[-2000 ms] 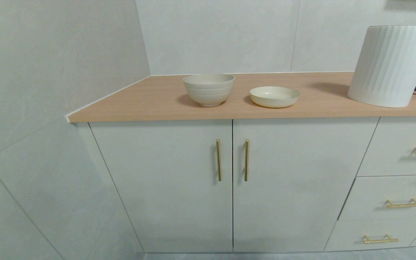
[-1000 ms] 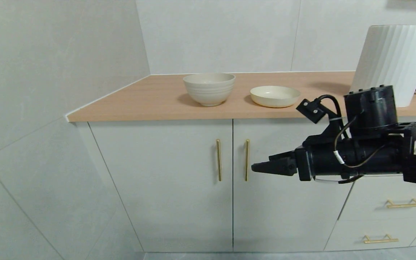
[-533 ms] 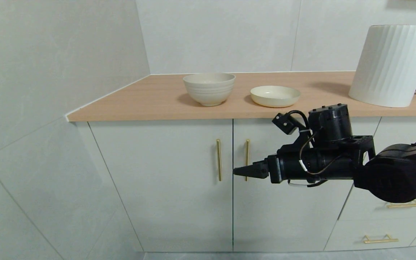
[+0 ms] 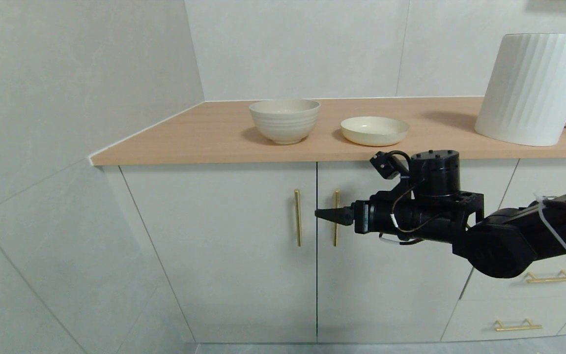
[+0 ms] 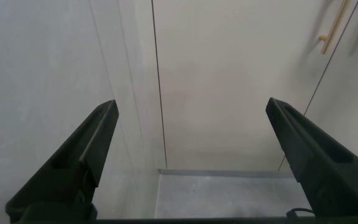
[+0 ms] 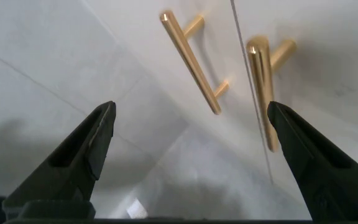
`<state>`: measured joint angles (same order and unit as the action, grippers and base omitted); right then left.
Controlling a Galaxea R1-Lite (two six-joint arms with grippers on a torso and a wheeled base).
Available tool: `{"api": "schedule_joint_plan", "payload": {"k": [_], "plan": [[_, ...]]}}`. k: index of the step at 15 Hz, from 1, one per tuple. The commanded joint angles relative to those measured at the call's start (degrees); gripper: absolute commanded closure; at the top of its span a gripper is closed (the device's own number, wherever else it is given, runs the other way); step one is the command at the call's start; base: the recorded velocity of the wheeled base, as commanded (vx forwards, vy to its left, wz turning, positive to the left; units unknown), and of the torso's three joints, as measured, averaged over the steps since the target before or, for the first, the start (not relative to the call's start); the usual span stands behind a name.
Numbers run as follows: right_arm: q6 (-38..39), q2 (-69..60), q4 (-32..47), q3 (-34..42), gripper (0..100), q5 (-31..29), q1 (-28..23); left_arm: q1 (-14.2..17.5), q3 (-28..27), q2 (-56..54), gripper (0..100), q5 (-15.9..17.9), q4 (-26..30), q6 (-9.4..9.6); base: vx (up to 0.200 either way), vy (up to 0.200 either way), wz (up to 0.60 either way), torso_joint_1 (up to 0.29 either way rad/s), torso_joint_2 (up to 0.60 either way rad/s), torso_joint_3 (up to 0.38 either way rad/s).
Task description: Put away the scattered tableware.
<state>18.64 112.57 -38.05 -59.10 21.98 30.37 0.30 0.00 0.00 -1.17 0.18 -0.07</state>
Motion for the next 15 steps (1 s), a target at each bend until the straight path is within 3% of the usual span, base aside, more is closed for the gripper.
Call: {"api": "schedule_joint_plan", "payload": {"k": [1, 15], "plan": [[2.63, 2.22, -2.82, 0.13, 0, -0.01, -0.4, 0.05, 0.0, 0.0, 0, -0.06, -0.01, -0.01, 0.0, 0.0, 0.0, 0.0, 0.0, 0.0], [4.56, 8.98, -12.4, -0.23, 0, -0.62, -0.13, 0.05, 0.0, 0.0, 0, 0.03, -0.01, -0.01, 0.0, 0.0, 0.0, 0.0, 0.0, 0.0]]}}
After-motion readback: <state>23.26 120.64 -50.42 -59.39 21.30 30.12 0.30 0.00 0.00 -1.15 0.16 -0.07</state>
